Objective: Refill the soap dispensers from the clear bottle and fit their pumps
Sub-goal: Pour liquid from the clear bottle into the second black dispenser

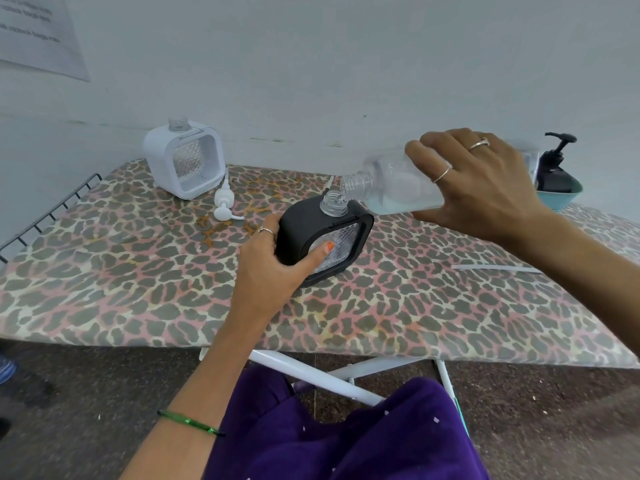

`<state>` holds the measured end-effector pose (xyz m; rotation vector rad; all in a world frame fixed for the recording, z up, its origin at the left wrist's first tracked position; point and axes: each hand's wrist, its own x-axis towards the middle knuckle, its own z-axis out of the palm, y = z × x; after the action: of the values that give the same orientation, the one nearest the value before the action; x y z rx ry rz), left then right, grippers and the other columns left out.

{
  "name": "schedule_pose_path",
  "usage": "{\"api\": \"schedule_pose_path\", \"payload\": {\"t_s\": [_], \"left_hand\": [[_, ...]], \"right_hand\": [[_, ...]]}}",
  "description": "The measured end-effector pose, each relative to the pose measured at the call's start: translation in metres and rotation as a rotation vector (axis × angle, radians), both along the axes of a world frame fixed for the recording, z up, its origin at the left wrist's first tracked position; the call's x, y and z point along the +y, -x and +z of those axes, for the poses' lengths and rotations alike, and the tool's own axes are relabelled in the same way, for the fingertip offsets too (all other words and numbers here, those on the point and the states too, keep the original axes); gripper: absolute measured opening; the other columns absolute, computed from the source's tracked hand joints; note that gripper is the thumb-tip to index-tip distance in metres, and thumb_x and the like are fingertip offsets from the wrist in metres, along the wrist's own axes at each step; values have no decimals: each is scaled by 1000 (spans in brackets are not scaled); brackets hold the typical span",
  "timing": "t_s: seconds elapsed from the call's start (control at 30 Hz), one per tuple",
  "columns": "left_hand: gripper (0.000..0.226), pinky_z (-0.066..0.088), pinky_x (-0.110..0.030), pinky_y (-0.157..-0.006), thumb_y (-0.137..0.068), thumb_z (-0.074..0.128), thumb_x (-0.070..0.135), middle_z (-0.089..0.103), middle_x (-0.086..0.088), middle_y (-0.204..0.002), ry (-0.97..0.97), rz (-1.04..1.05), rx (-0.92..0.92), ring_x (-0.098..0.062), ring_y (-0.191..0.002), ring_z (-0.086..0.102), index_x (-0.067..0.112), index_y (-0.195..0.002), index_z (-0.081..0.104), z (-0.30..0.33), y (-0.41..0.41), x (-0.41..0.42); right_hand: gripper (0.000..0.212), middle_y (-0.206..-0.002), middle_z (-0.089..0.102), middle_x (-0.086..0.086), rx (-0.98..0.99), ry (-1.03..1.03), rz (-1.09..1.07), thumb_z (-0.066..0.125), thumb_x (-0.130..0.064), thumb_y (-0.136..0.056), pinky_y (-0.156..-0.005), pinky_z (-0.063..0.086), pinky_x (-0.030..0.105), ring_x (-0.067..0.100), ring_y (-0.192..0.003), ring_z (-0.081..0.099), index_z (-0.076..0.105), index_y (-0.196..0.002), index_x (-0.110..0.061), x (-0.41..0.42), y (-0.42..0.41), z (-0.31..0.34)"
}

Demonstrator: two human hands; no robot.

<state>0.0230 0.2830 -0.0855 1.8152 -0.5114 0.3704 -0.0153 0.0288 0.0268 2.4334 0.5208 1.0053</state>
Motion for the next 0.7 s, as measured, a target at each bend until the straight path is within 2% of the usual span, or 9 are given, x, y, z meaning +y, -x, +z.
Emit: {"api": "schedule_pose_path", "payload": {"t_s": [0.53,0.7], "left_hand": [[42,49,-10,-71,-75,77,39,66,14,-95,2,0,9,1,-88,63,26,-109,55,2,2,0],[43,49,-11,-71,-75,76,40,67,9,-96,-4,5,4,0,-88,63,25,-110,56,1,1,-1]], "right_hand": [[70,-106,63,17,6,-4,-1,80,-38,-66,-62,47,40,37,-86,62,44,-119,-9,1,-2,1],[69,-106,62,18,6,-3,5,78,-39,-68,-63,47,41,37,-87,62,44,-120,-9,1,-1,0]]}}
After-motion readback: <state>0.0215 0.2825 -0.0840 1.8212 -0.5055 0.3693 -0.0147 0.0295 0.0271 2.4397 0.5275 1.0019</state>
